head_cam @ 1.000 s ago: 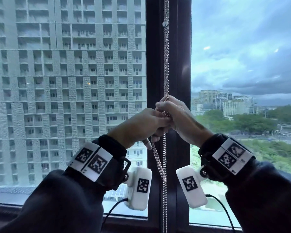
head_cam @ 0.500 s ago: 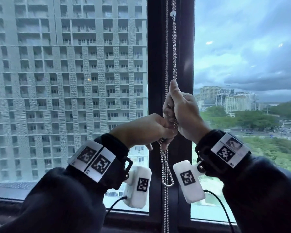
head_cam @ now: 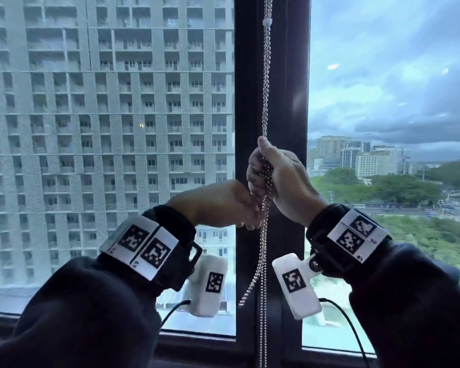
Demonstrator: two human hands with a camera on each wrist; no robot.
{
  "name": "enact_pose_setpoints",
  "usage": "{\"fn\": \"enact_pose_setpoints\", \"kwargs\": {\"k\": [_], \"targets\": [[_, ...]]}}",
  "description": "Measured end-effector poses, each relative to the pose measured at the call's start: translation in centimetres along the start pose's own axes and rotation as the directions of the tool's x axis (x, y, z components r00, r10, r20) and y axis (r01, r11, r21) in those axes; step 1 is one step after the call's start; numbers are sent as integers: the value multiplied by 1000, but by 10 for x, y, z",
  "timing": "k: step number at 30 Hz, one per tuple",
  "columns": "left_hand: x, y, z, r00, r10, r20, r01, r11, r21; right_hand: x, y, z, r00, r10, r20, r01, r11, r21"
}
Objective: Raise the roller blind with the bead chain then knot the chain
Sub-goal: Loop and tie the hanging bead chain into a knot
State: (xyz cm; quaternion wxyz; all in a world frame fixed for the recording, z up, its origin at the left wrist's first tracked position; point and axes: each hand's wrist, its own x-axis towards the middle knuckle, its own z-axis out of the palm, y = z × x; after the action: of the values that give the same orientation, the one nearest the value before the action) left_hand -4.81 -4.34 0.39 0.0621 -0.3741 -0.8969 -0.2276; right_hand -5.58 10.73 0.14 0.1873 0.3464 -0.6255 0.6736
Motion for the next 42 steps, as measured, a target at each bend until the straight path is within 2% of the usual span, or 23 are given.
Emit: {"fn": "enact_pose_setpoints", "kwargs": {"k": [1,3,5,7,12,16,17,20,22,27,30,32,35,39,42], "targets": [[0,-3,-7,999,-23,-44,23,1000,-13,1,-3,-3,1000,-1,20,1,1000,-10],[-2,-7,-19,972,-39,-231,21,997,-81,-2,-1,-5,1000,1,28,-1,1000,-1],[-1,-3,-26,901,-29,-432,-60,980,-191,-8,10,-1,1000,-9,-16,9,1000,2],[4,4,-26,856,-41,-515,-135,944,-300,-14,22,3,997,-41,-70,39,999,-30],[19,24,-22,859,-25,-512,-226,878,-422,-5,9,10,996,-82,34,87,983,-163],[24,29,-19,857,14,-515,-299,827,-476,-9,11,12,995,-82,-49,77,992,-99],[25,31,-18,857,10,-515,-324,788,-524,-11,13,13,995,-72,-67,68,995,-69],[27,37,-19,865,7,-502,-419,558,-716,-18,13,14,1000,5,-17,-4,998,55],[27,36,-21,863,36,-504,-450,509,-734,-21,8,10,995,70,66,-80,983,163],[24,32,-16,836,129,-533,-519,501,-693,-27,-1,-2,954,241,179,-279,933,229],[24,35,-14,838,153,-524,-523,500,-690,-32,-5,-4,932,287,221,-333,919,211],[24,37,-10,836,131,-533,-525,476,-706,-36,-3,-2,937,280,207,-307,945,109],[26,40,1,822,48,-567,-528,435,-729,-41,3,6,969,193,156,-192,981,-22],[31,44,11,816,-10,-578,-503,481,-718,-44,10,12,989,145,35,-143,988,-65],[32,43,9,821,-39,-570,-461,545,-701,-45,12,7,985,163,59,-156,982,-107]]}}
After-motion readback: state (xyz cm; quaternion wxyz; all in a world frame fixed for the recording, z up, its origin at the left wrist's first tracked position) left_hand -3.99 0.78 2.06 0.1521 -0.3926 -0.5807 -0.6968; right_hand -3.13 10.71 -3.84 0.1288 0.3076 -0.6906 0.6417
